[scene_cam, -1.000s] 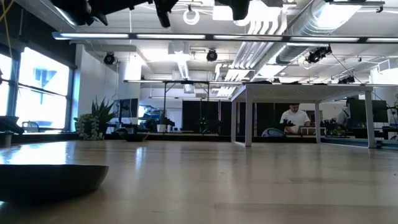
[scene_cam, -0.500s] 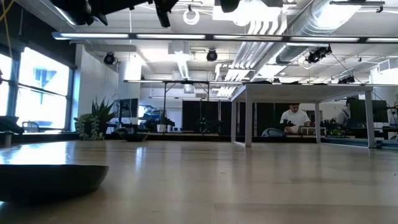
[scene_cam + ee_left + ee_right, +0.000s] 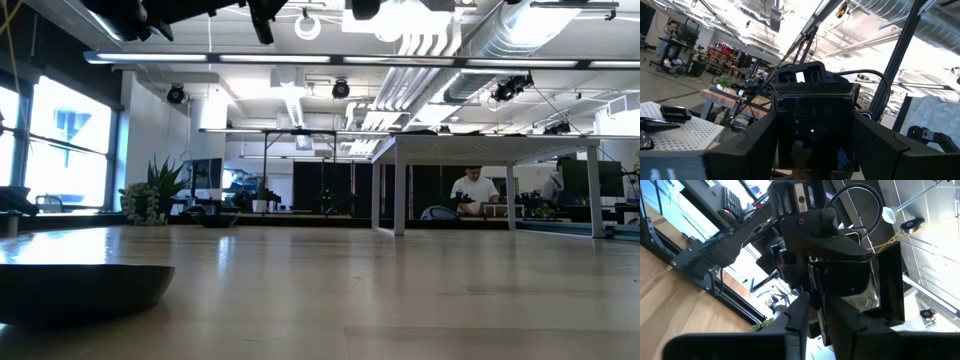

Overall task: Pick & Place Mini shaped plates
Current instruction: Stack the black square plate on top of the black square plates on the shelf

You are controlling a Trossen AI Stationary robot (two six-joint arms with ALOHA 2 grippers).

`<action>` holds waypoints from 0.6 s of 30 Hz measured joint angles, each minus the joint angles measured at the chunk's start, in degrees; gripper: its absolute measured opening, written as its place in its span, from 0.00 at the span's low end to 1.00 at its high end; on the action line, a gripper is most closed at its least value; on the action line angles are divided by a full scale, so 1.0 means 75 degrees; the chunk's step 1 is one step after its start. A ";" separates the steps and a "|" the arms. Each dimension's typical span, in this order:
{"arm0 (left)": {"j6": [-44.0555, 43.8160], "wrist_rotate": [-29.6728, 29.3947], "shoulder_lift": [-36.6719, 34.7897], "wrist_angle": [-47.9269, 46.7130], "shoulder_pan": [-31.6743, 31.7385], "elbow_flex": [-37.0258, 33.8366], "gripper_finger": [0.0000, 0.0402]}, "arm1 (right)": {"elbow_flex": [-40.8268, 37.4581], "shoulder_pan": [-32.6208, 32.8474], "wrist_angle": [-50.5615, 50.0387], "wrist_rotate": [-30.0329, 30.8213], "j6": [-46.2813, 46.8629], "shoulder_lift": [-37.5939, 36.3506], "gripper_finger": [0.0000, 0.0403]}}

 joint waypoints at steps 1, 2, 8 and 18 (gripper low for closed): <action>0.0011 -0.0005 0.0000 0.0002 0.0000 0.0000 0.55 | 0.0000 -0.0032 0.0000 -0.0042 0.0009 0.0000 0.11; 0.0020 -0.0013 0.0000 0.0003 0.0000 0.0000 0.55 | 0.0000 -0.0056 0.0000 -0.0049 0.0010 0.0000 0.09; 0.0013 -0.0043 -0.0007 -0.0012 0.0000 0.0000 0.55 | -0.0003 -0.0093 0.0003 -0.0018 -0.0021 0.0000 0.01; 0.0006 -0.0162 -0.0023 -0.0364 0.0000 0.0006 0.62 | -0.0017 -0.0095 -0.0073 0.0178 -0.0086 0.0000 0.01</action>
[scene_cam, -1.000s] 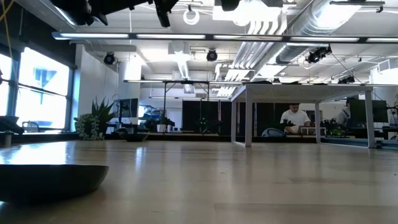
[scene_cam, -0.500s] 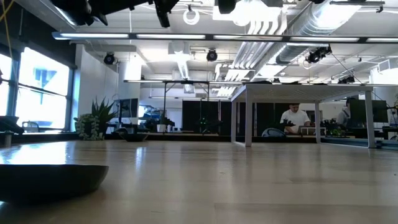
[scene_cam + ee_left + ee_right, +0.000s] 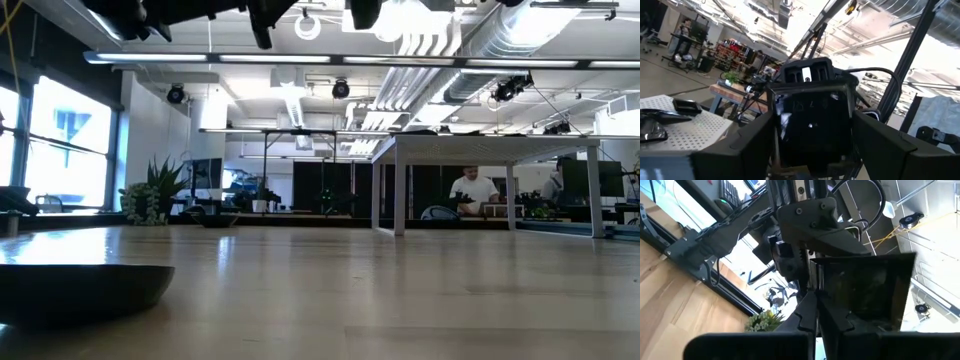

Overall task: Pick & Place Mini shaped plates
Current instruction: Stack the black square plate on top of the black square plates on the shelf

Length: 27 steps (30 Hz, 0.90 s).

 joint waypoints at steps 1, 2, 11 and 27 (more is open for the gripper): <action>0.0009 0.0006 -0.0004 -0.0024 0.0000 0.0000 0.64 | 0.0000 0.0000 0.0000 0.0003 0.0007 0.0000 0.01; 0.0015 0.0015 -0.0030 -0.0055 0.0000 0.0000 0.66 | 0.0000 0.0000 0.0001 0.0011 0.0011 0.0000 0.00; 0.0923 0.0144 -0.1052 -0.1553 0.0003 -0.0006 0.77 | 0.0006 0.0067 0.0049 0.0322 0.0008 0.0000 0.00; 0.3076 -0.1031 -0.3104 -0.4377 -0.0006 -0.0646 0.25 | 0.0017 0.0117 -0.0162 0.1346 0.0335 -0.0038 0.00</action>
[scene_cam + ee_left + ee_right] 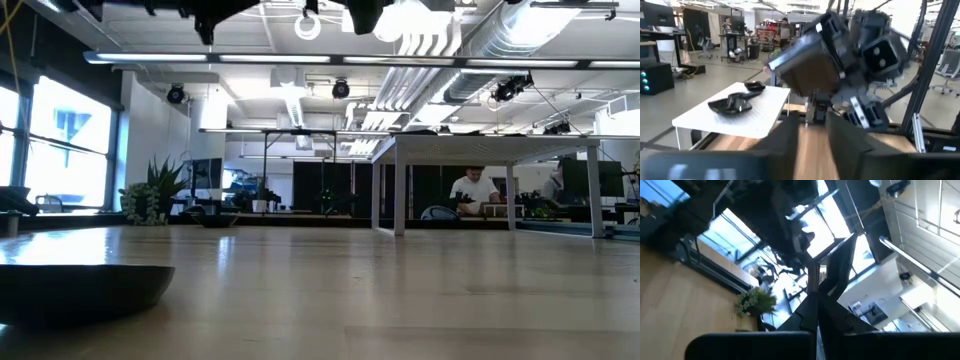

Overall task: Pick & Place Mini shaped plates
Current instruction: Stack the black square plate on top of the black square plates on the shelf

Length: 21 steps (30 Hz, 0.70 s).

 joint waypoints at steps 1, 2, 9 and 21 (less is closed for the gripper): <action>0.0001 0.0001 -0.0002 0.0234 0.0000 -0.0210 0.18 | -0.0002 0.0002 -0.0021 0.0111 -0.0001 0.0000 0.00; 0.0001 0.0001 -0.0006 0.0507 0.0000 -0.0401 0.12 | 0.0000 0.0002 -0.0029 0.0252 0.0001 0.0000 0.00; -0.0100 -0.0137 -0.0011 0.1783 0.0000 -0.1493 0.06 | 0.0000 0.0002 -0.0964 0.1497 0.0017 -0.0549 0.00; -0.0014 -0.0345 -0.0011 0.1501 0.0003 -0.1660 0.01 | 0.0000 -0.0340 -0.5320 0.5102 0.1219 -0.2664 0.00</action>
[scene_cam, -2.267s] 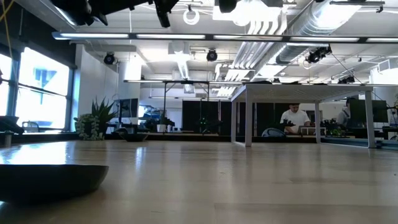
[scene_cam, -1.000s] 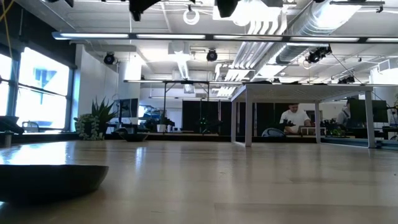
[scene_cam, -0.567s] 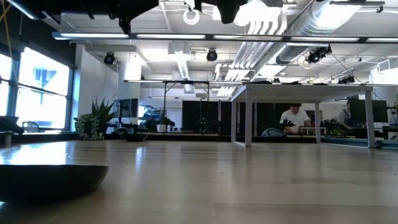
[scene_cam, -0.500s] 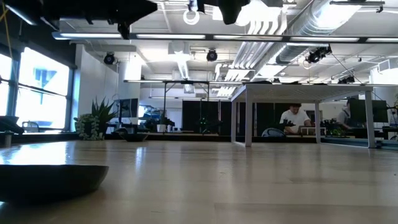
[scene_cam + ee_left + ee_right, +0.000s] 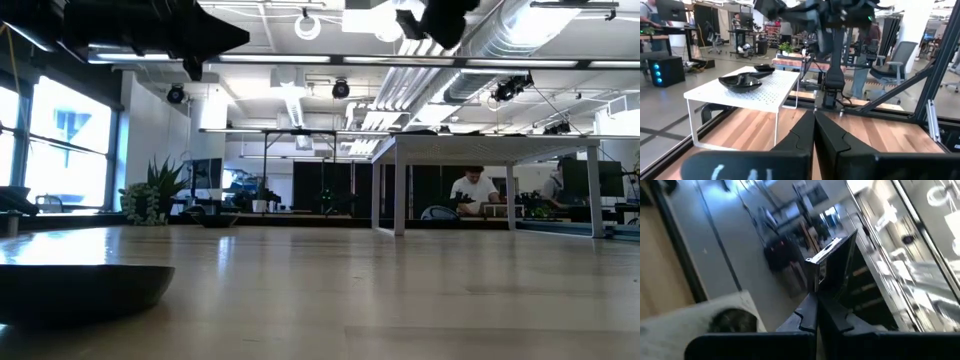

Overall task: Pick & Place Mini shaped plates
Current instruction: Stack the black square plate on top of the black square plates on the shelf

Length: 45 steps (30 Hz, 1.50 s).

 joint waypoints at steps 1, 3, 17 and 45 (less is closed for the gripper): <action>0.0010 0.0000 0.0000 -0.0026 0.0000 -0.0001 0.01 | 0.0000 -0.0100 -0.0321 0.0091 0.0154 -0.0174 0.00; 0.0013 0.0001 0.0000 -0.0028 0.0000 -0.0003 0.01 | 0.0000 -0.0358 -0.0842 0.0058 0.0458 -0.0505 0.00; 0.0024 0.0006 0.0003 -0.0494 0.0000 -0.0003 0.01 | 0.0556 -0.3193 -0.5028 -0.3960 0.3891 -0.1014 0.00; 0.0156 -0.0003 0.0003 -0.0880 -0.0001 -0.0003 0.01 | 0.4628 -0.5611 -1.1966 -0.5242 0.7532 0.2936 0.00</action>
